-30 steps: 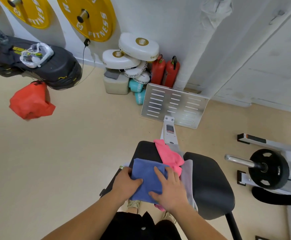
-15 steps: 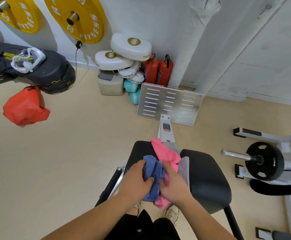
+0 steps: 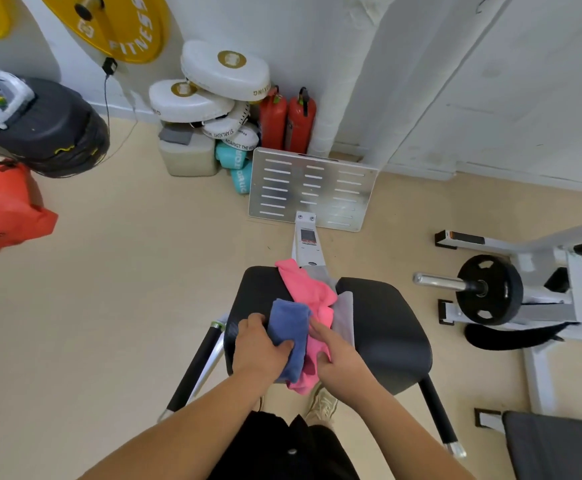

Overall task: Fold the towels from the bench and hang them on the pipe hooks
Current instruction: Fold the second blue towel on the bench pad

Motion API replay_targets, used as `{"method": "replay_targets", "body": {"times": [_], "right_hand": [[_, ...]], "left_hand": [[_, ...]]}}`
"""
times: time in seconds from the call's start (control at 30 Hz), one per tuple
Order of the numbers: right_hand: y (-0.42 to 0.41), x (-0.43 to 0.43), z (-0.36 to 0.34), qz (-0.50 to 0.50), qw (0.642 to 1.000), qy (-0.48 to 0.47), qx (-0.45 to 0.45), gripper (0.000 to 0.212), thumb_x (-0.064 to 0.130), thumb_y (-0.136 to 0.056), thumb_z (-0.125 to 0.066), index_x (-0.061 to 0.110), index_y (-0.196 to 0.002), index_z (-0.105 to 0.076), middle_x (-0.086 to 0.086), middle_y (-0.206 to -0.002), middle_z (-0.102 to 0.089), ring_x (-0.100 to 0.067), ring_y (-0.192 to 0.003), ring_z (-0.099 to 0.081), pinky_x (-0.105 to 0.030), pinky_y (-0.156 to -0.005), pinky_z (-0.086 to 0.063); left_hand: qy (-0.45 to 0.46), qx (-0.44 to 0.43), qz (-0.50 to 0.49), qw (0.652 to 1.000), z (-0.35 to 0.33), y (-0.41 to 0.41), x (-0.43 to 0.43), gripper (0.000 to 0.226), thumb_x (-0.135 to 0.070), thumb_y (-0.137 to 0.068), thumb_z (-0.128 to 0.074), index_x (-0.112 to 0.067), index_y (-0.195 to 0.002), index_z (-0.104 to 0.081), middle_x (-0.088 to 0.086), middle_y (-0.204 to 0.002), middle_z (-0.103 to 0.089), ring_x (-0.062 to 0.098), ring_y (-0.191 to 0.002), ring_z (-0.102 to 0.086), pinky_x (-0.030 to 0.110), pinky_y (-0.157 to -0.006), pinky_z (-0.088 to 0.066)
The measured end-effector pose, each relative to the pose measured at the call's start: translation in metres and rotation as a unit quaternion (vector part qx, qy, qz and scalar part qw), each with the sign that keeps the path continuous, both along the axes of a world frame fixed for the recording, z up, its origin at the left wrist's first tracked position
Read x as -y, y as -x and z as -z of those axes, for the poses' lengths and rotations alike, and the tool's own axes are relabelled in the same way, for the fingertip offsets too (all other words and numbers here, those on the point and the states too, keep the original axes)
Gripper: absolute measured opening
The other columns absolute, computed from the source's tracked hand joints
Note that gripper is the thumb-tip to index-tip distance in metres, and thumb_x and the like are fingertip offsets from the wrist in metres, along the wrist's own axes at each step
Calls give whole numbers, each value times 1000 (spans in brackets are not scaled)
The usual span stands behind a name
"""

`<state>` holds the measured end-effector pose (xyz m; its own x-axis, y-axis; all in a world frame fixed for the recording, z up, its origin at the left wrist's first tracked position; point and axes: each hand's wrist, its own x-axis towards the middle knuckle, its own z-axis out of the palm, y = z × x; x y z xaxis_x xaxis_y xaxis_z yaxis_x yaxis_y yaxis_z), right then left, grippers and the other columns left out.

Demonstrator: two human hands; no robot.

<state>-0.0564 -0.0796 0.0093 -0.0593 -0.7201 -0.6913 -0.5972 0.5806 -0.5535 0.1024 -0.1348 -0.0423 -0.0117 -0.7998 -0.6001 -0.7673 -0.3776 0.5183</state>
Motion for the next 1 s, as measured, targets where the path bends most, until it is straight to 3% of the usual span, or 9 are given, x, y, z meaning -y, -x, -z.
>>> {"method": "replay_targets", "body": {"times": [0.07, 0.17, 0.27, 0.33, 0.43, 0.53, 0.63, 0.8, 1.0], "right_hand": [[2, -4, -8, 9, 1000, -21, -5, 63, 14, -102, -41, 43, -157, -28, 0, -146, -58, -19, -114, -65, -21, -88, -50], [3, -6, -29, 25, 1000, 18, 1, 55, 23, -106, -47, 39, -156, -30, 10, -141, -58, -9, -98, -58, -24, -90, -48], [4, -2, -49, 12, 998, 61, 8, 51, 26, -104, -55, 33, -152, -38, 15, -129, -58, -2, -107, -56, -27, -108, -47], [6, 0, -58, -24, 997, 70, -3, 67, 26, -99, -64, 29, -157, -30, 12, -146, -48, -6, -130, -51, -32, -120, -38], [9, 1, -71, -122, 987, 101, 8, 84, 21, -90, -73, 33, -159, -27, 23, -160, -21, 0, -150, -21, -27, -124, -24], [4, 4, -94, -221, 966, 131, 28, 73, 31, -82, -79, 40, -146, -45, 21, -151, -42, 2, -137, -40, -23, -117, -37], [-8, 2, -123, -250, 959, 133, 31, 55, 31, -79, -82, 35, -128, -57, 15, -124, -60, -4, -110, -59, -12, -91, -51], [-38, 8, -160, -263, 950, 168, 26, 39, 34, -73, -72, 38, -107, -53, 11, -98, -64, -11, -87, -65, -36, -78, -60], [-100, 49, -179, -122, 961, 216, 125, 25, 20, -83, -70, 31, -102, -58, -2, -96, -71, -18, -88, -70, -44, -82, -61]], "left_hand": [[-16, 23, 41, 999, 2, 5, 1, 51, -41, -78, -78, -19, -114, -50, 1, -110, -52, 23, -99, -62, 40, -84, -58], [-24, -7, 77, 997, 2, 4, 10, 44, -38, -79, -74, -18, -110, -50, 3, -107, -60, 24, -96, -63, 38, -82, -56], [-25, -61, 148, 987, -20, -3, 11, 32, -32, -73, -74, -18, -95, -56, -2, -86, -65, 17, -77, -60, 40, -75, -57], [11, -70, 198, 978, -46, -14, 8, 29, -37, -68, -70, -19, -88, -59, -4, -79, -63, 17, -74, -59, 43, -74, -56], [80, -59, 266, 959, -86, -35, -7, 26, -38, -69, -72, -25, -89, -63, -7, -87, -59, 13, -78, -58, 34, -70, -52], [143, -30, 287, 947, -118, -61, -23, 31, -41, -70, -71, -34, -100, -66, -13, -90, -52, 4, -80, -51, 25, -69, -48], [179, -28, 287, 941, -146, -84, -36, 39, -40, -71, -73, -40, -109, -67, -17, -93, -50, 0, -86, -50, 14, -68, -41], [218, -55, 263, 938, -194, -122, -38, 40, -43, -70, -71, -39, -110, -64, -22, -107, -53, -1, -98, -52, 17, -81, -47], [179, -124, 147, 965, -223, -198, -5, 44, -47, -73, -77, -43, -113, -58, -22, -107, -66, 0, -98, -63, 28, -84, -57]]}}
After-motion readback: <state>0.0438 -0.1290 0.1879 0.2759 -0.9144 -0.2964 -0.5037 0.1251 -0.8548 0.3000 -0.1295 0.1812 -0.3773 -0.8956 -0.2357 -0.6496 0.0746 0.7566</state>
